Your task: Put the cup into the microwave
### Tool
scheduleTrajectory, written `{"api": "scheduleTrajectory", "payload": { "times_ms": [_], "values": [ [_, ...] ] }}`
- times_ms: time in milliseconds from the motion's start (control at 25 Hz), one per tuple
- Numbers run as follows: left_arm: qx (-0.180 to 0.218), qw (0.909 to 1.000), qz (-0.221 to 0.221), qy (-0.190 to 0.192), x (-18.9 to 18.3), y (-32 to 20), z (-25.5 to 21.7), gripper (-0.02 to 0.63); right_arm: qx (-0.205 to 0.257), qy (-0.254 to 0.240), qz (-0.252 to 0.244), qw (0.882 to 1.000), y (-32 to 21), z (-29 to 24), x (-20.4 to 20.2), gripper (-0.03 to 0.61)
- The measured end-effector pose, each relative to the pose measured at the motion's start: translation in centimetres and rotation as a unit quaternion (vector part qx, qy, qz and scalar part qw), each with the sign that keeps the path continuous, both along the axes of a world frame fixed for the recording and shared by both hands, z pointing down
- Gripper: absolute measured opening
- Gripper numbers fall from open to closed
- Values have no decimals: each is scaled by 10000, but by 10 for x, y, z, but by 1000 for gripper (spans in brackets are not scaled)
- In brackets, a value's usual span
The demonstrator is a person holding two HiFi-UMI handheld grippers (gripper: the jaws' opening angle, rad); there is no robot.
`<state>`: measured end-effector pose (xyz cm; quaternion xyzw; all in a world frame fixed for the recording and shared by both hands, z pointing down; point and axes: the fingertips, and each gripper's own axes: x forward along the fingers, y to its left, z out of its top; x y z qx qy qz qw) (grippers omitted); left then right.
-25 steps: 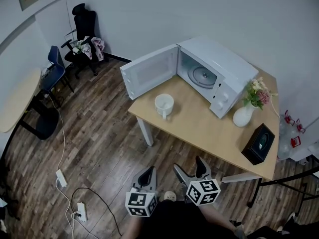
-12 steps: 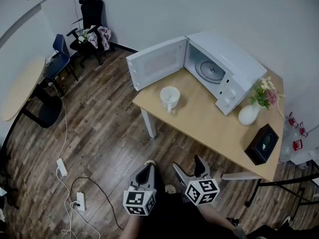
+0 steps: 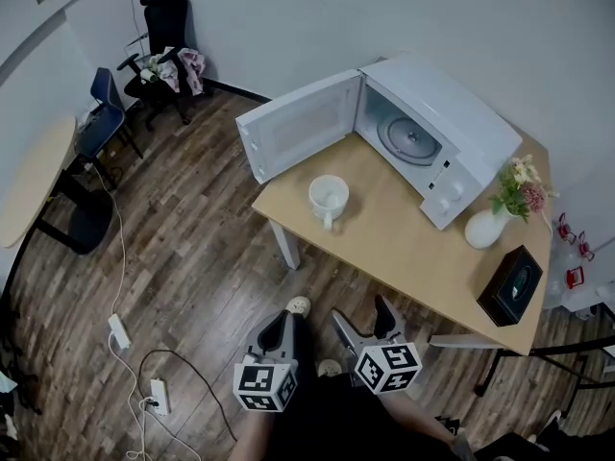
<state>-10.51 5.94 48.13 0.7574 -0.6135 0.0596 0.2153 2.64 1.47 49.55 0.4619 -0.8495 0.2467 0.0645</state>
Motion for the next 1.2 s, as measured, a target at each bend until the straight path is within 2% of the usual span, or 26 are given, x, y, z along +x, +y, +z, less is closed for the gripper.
{"api": "scheduleTrajectory", "payload": {
  "times_ms": [200,520,960,1200],
  "values": [
    [-13,9999,107,20,-14,-42,-1,5,79,159,264,9995,-39,2,-7,403],
    [-145,9994,298,86,-37,-102,6,5,-14,329,210,9992,-92,10,-37,403],
    [-216,9937,1101,17,-42,-176,10,5,-127,352,637,9973,-153,17,-55,405],
    [-283,9897,1402,37,-47,-209,15,5,-191,419,807,9957,-179,25,-66,405]
  ]
}}
